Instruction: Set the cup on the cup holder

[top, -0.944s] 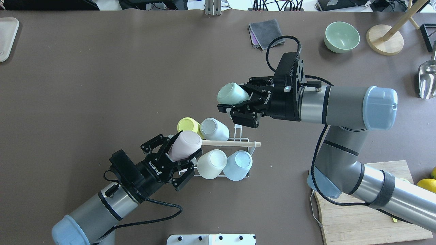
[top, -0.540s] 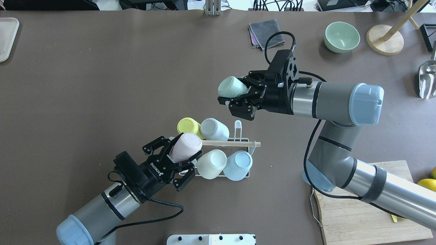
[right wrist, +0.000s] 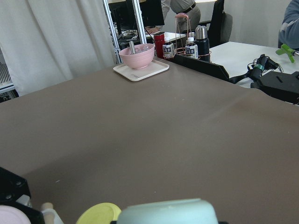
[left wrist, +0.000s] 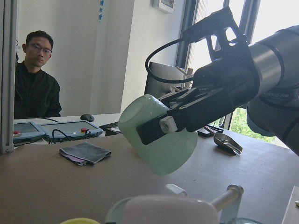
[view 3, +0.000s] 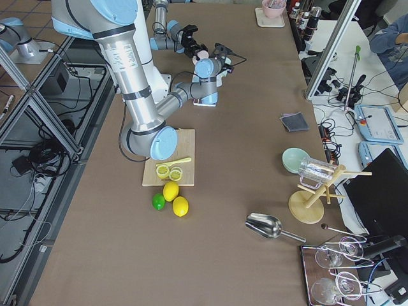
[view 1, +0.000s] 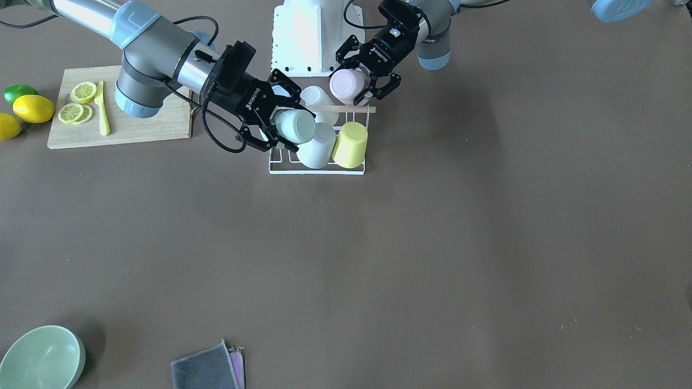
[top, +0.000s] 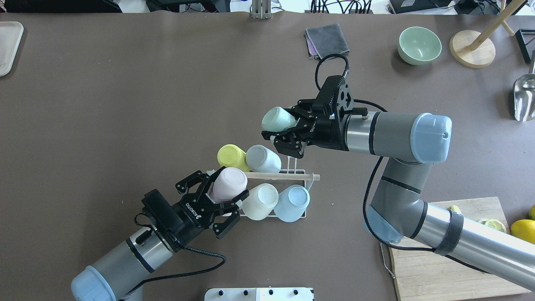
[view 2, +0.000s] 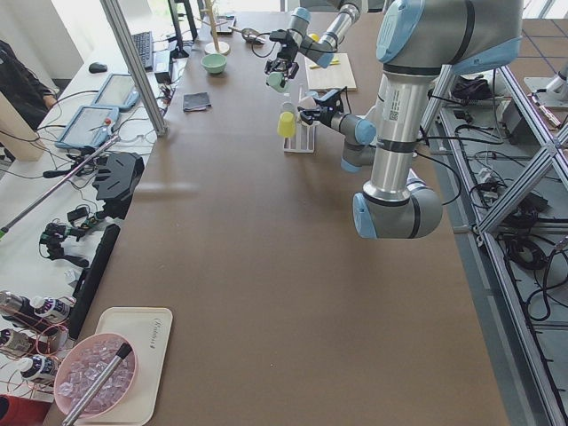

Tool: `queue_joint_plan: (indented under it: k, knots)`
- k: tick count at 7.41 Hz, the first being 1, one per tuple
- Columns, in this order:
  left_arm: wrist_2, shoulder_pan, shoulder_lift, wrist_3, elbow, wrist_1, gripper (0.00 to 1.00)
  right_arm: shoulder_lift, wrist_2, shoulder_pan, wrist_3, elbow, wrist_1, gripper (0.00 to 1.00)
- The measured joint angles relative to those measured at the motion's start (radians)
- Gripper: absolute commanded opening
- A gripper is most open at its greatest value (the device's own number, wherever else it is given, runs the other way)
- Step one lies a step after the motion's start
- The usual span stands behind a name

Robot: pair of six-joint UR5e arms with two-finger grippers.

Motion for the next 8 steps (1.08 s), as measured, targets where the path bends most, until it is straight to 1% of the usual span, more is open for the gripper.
queue_joint_plan:
  k: [2,4,5,6,7,8]
  knots:
    - [0.001,-0.004,0.0,0.0,-0.017,-0.001,0.98,-0.007,-0.006,-0.023,-0.002,-0.001,0.0,0.0]
    - [-0.001,-0.02,0.009,0.001,-0.074,0.014,0.98,-0.011,-0.019,-0.036,-0.003,-0.003,0.001,0.0]
    - [-0.005,-0.045,0.012,0.001,-0.1,0.043,0.98,-0.016,-0.023,-0.041,-0.005,-0.006,0.011,0.0]
    - [-0.021,-0.083,0.015,0.001,-0.139,0.109,0.98,-0.026,-0.03,-0.048,-0.006,-0.015,0.04,0.0]
    - [-0.075,-0.147,0.021,0.0,-0.185,0.197,0.98,-0.04,-0.04,-0.06,-0.007,-0.024,0.075,0.0]
    - [-0.161,-0.229,0.025,-0.001,-0.206,0.269,0.98,-0.047,-0.047,-0.068,-0.007,-0.028,0.095,0.0]
